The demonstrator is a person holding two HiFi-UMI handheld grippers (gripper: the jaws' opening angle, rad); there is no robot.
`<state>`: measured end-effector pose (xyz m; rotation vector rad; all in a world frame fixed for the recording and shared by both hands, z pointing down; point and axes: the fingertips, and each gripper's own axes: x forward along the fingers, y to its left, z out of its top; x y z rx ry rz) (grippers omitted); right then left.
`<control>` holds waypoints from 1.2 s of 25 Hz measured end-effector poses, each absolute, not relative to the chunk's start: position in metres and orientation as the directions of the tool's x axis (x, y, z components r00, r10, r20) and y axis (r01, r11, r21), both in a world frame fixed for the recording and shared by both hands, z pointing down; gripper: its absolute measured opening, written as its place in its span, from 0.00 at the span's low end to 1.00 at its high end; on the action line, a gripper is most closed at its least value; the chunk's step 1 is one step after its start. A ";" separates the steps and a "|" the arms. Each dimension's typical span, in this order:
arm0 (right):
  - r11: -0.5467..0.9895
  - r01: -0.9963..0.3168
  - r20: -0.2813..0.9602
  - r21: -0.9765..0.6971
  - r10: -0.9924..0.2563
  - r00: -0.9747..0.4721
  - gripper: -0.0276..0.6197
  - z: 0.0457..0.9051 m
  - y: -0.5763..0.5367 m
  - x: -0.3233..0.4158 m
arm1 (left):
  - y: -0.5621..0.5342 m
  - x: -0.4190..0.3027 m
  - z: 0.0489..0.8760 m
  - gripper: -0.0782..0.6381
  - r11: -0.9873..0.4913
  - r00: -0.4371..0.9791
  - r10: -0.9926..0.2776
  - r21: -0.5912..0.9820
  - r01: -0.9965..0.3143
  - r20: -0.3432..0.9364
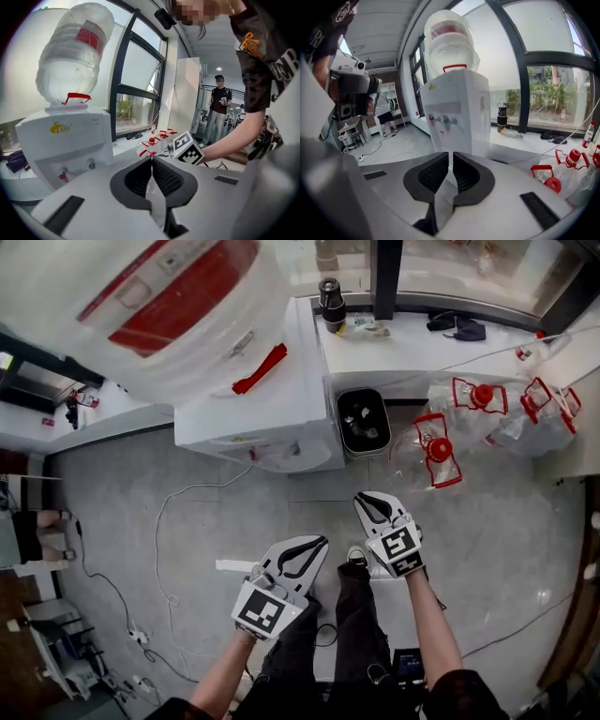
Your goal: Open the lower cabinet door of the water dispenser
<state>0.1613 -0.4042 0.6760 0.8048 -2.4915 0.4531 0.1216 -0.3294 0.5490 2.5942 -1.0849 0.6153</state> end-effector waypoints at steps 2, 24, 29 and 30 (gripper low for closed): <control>0.770 -0.615 0.556 -0.169 -0.441 -0.705 0.11 0.715 -0.417 0.166 | -0.346 0.126 0.577 0.14 -0.681 0.629 -0.607 0.092 -0.727 0.486; 0.894 -0.442 0.668 -0.069 -0.288 -0.686 0.45 0.975 -0.536 0.104 | -0.406 0.100 0.783 0.14 -0.631 0.578 -0.542 0.159 -0.760 0.610; 0.910 -0.414 0.690 -0.038 -0.276 -0.669 0.46 0.985 -0.537 0.091 | -0.405 0.096 0.793 0.14 -0.607 0.569 -0.550 0.174 -0.775 0.611; 0.906 -0.422 0.692 -0.034 -0.283 -0.664 0.46 0.986 -0.538 0.091 | -0.406 0.095 0.794 0.14 -0.598 0.565 -0.557 0.178 -0.781 0.609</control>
